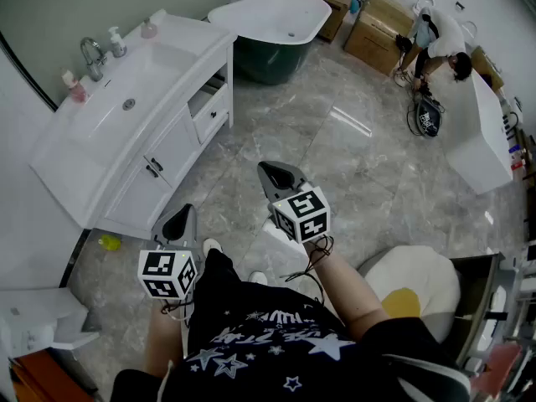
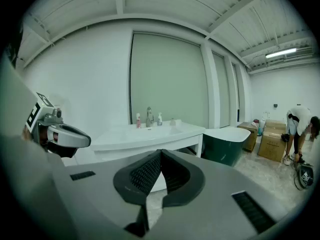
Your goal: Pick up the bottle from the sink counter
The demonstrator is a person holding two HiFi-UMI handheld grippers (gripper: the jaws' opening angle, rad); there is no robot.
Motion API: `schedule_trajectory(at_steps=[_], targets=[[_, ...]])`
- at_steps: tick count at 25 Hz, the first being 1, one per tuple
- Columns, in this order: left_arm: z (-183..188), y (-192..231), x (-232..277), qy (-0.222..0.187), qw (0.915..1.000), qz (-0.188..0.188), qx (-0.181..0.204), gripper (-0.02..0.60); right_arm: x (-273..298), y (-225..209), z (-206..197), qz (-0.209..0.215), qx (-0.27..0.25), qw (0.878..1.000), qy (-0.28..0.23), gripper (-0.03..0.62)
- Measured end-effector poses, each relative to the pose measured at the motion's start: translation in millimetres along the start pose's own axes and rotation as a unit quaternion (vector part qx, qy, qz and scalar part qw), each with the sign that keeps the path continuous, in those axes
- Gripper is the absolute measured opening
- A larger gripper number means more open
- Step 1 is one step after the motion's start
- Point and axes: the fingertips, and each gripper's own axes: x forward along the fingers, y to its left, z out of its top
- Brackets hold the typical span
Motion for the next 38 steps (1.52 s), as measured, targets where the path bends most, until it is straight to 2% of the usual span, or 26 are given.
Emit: schedule_trajectory(at_steps=[6,11,16,21,22,24,29,33,38], targets=[[16,1,-1,-0.010,0.9997,0.012,0.019,0.020,-2,5,8,0.013,0.002,1.000,-0.009,0.002],[3,-9,-8,-0.008,0.9995,0.023,0.020,0.020,-13,7,3,0.029,-0.004,0.999,-0.014,0.002],[-10,-14,-22,0.002,0.9991,0.041,0.005,0.019,-25,7,3,0.046,0.020,0.998,-0.033,0.002],[-10,-8,-27,0.002,0.9981,0.061,0.004,0.019,-20,-1,-2,0.037,0.044,0.998,-0.036,0.005],[-10,-4,-26,0.003,0.9979,0.065,0.002,0.019,-16,-3,-4,0.039,0.050,0.997,-0.034,0.019],[-10,6,-23,0.005,0.9975,0.071,-0.001,0.020,-4,-5,-8,0.046,0.061,0.997,-0.025,0.117],[-4,35,-1,0.007,0.9971,0.075,-0.009,0.020,35,-11,-8,0.055,0.071,0.996,-0.009,0.250],[7,65,34,0.004,0.9973,0.070,-0.021,0.020,75,-29,-6,0.051,0.075,0.996,0.005,0.315],[35,133,95,-0.004,0.9964,0.077,-0.034,0.019,152,-60,17,0.046,0.064,0.997,0.015,0.339]])
